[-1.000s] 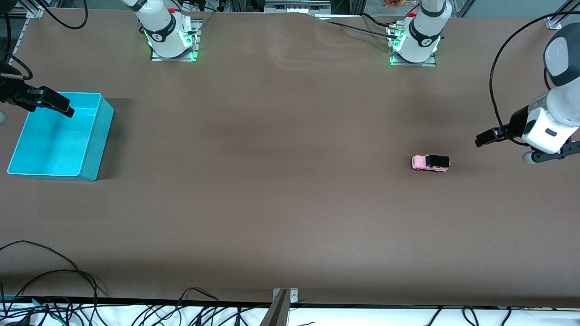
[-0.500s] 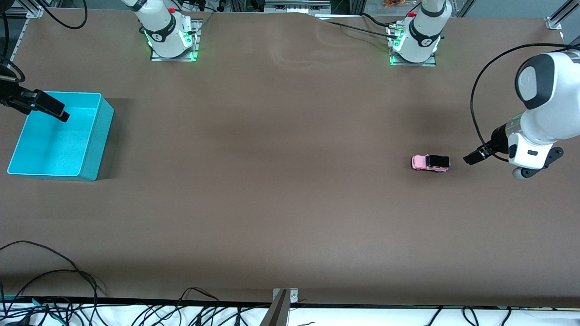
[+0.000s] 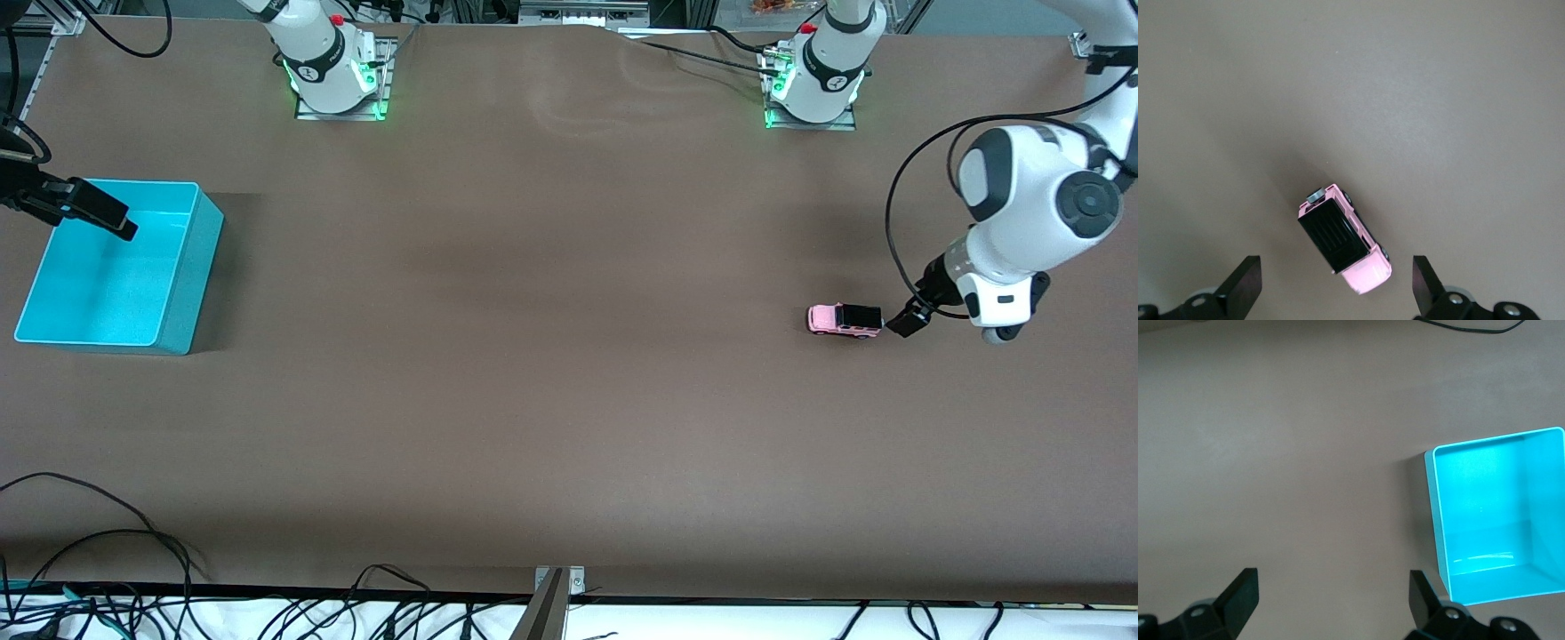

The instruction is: Wind and store pink jeep toy

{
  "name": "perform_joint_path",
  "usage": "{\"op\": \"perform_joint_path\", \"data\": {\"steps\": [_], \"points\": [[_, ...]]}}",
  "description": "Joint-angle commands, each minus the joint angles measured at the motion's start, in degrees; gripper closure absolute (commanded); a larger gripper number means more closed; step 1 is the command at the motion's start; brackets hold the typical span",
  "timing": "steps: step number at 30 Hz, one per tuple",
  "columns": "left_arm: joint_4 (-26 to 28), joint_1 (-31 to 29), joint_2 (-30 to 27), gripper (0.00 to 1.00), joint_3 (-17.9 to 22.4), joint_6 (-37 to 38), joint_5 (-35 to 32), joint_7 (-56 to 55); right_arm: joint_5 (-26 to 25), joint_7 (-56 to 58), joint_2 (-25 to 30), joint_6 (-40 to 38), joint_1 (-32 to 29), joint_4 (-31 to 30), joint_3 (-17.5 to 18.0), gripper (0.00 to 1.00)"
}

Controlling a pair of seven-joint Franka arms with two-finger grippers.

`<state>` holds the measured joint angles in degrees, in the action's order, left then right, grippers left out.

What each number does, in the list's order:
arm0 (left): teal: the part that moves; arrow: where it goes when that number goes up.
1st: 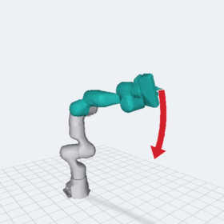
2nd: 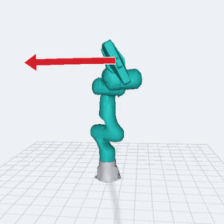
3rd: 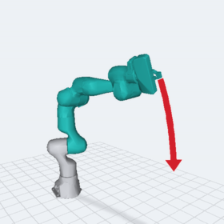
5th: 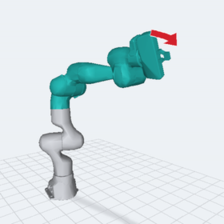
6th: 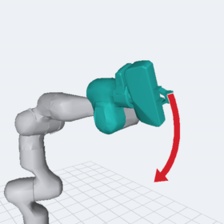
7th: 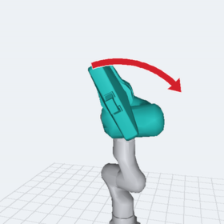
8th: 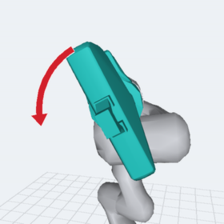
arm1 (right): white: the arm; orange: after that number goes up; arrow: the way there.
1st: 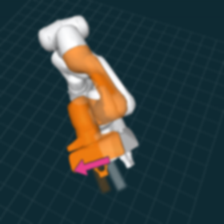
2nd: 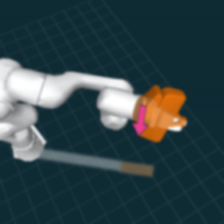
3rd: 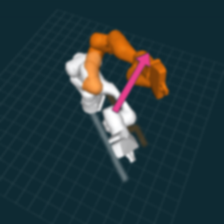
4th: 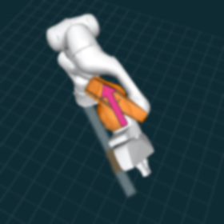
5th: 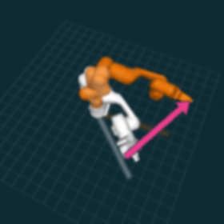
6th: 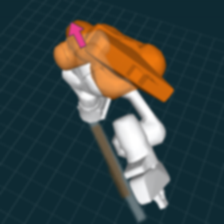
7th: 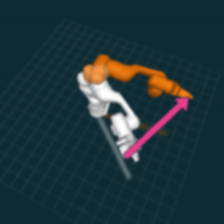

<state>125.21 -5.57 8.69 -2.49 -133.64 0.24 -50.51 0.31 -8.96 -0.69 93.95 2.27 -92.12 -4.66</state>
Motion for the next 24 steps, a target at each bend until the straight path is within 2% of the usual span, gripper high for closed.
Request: {"op": "perform_joint_path", "data": {"steps": [1,8,24], "points": [[3.73,0.12,-0.44,0.01,-0.67,-5.05,-0.77,-8.79,-0.39,-0.71,-0.28,0.09,-0.16,0.71,0.27,0.00],[2.68,0.56,3.78,0.00,-1.47,-6.37,-1.56,-24.35,-0.31,-0.71,-0.28,0.09,-0.16,0.71,0.27,0.00],[2.76,-0.06,8.53,0.01,-1.47,-7.33,-1.56,-34.37,-0.13,-0.71,-0.63,0.09,-0.07,0.71,0.27,0.00]]}}
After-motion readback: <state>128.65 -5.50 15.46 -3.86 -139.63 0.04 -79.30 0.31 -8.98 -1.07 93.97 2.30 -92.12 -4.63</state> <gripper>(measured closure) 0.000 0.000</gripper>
